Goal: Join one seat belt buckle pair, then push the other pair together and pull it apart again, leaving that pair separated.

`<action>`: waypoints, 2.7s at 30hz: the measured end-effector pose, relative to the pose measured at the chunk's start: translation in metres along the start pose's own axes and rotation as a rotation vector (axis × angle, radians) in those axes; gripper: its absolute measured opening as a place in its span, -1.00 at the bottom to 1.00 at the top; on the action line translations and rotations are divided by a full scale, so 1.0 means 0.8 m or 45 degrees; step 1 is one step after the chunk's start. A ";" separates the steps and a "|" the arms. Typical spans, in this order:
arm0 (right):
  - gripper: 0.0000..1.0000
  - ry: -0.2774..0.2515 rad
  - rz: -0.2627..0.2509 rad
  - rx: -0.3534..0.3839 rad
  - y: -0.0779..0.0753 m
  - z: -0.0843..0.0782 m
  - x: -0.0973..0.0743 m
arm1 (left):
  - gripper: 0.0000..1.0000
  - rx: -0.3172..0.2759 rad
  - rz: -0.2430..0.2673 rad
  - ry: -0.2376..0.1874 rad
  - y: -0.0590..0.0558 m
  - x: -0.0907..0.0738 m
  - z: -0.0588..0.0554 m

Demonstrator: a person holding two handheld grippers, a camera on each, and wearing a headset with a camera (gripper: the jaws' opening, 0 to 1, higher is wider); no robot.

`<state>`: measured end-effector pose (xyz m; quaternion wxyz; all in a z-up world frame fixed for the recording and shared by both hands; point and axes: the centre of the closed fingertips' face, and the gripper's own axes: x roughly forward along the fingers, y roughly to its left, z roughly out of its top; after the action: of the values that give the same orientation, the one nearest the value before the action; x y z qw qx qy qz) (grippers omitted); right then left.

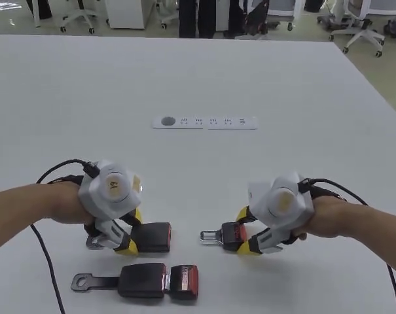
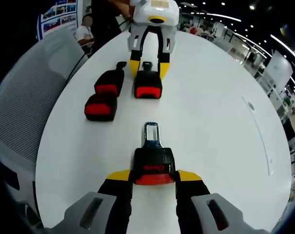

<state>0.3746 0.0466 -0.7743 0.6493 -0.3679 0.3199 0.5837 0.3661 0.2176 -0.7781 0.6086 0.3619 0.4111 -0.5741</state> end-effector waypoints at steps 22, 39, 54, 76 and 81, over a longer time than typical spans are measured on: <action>-0.39 -0.011 0.005 0.000 0.005 0.016 0.007 | -0.38 -0.003 0.004 0.007 0.004 0.002 -0.003; -0.39 -0.034 0.010 -0.008 0.005 0.036 0.020 | -0.38 -0.004 0.004 0.021 0.001 0.001 -0.001; -0.39 -0.051 0.016 -0.030 0.010 0.058 0.028 | -0.37 -0.005 0.003 0.026 0.002 0.001 -0.001; -0.40 -0.074 0.007 -0.033 0.015 0.083 0.045 | -0.38 -0.001 0.005 0.010 0.002 0.002 -0.001; -0.40 -0.074 0.003 -0.035 0.016 0.083 0.046 | -0.38 0.005 0.006 0.003 0.002 0.003 -0.001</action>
<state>0.3654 0.1231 -0.7716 0.6524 -0.3592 0.2935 0.5993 0.3673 0.2177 -0.7803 0.6088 0.3648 0.4096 -0.5731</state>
